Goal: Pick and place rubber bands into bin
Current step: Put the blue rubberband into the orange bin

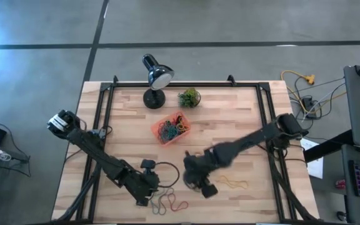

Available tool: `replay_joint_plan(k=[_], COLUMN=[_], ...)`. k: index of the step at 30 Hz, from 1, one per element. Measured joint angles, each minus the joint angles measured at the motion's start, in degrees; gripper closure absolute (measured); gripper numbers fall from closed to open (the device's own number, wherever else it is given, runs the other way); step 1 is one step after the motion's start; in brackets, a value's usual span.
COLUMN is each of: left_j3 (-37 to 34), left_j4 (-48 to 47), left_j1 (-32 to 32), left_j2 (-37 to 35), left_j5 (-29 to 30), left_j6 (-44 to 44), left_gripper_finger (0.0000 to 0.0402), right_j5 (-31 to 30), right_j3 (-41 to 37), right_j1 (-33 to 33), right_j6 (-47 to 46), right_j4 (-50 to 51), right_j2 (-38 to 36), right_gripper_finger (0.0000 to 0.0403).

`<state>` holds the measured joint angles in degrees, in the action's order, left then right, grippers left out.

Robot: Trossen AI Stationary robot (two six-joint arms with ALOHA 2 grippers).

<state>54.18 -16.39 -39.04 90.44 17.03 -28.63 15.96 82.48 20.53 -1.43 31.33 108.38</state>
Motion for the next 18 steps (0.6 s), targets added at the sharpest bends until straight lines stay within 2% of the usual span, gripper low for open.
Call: replay_joint_plan(k=[9, 18], left_j3=[1.83, 1.61], left_j4=[-0.06, -0.13], left_j1=[0.25, 2.59], left_j2=[6.49, 8.91], left_j5=[0.03, -0.77], left_j6=[2.42, 1.97], left_gripper_finger=[0.0257, 0.0259], right_j5=[-11.69, -26.24], right_j3=[-3.08, -6.8], right_j1=[10.0, 16.0], right_j6=[-10.73, -18.09], right_j4=[0.17, 0.26], right_j2=[0.0, 0.0], right_gripper_finger=[0.0311, 0.0331])
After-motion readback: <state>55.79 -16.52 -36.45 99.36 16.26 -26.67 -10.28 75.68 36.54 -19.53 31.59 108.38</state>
